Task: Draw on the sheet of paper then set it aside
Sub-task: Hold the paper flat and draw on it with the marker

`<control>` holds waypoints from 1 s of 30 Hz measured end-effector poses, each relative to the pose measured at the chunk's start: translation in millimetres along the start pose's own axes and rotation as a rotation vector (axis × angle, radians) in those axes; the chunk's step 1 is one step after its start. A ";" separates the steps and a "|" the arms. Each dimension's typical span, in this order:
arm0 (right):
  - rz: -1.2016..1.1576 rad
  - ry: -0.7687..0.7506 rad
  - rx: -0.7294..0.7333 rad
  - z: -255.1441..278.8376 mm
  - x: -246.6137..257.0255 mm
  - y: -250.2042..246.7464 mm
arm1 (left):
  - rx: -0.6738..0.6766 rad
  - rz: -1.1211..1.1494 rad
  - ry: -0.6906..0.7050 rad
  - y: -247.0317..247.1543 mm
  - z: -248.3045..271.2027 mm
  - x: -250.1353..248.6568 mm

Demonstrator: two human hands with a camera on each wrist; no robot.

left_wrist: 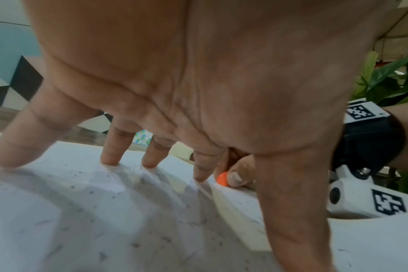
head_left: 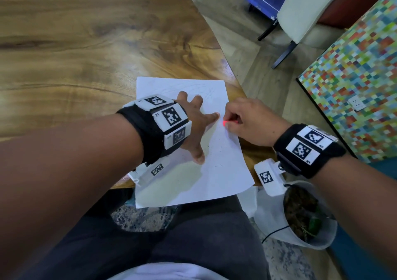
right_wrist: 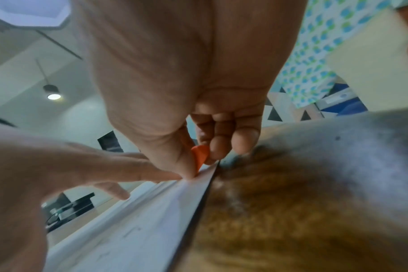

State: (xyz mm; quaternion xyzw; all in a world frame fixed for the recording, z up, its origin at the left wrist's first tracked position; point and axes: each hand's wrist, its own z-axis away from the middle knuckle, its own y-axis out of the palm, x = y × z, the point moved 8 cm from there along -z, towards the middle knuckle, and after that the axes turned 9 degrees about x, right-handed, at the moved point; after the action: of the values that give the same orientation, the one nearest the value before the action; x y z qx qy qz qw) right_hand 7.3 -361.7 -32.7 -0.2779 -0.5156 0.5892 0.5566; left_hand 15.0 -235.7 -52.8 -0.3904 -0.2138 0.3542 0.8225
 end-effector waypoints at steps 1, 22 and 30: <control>0.011 -0.009 0.015 2.8 2.6 1.9 | -0.006 0.013 0.002 0.1 -0.2 -0.9; 0.054 -0.180 0.164 32.0 43.5 27.3 | -0.006 0.006 -0.002 3.0 3.4 -6.5; 0.036 0.068 -0.030 -0.9 -11.5 -8.8 | -0.011 0.016 -0.005 2.9 4.2 -4.3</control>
State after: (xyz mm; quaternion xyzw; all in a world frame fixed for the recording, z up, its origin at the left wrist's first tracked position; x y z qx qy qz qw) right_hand 14.0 -373.6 -27.7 -0.3153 -0.4998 0.5815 0.5591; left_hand 8.3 -235.5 -53.0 -0.3958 -0.2146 0.3605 0.8169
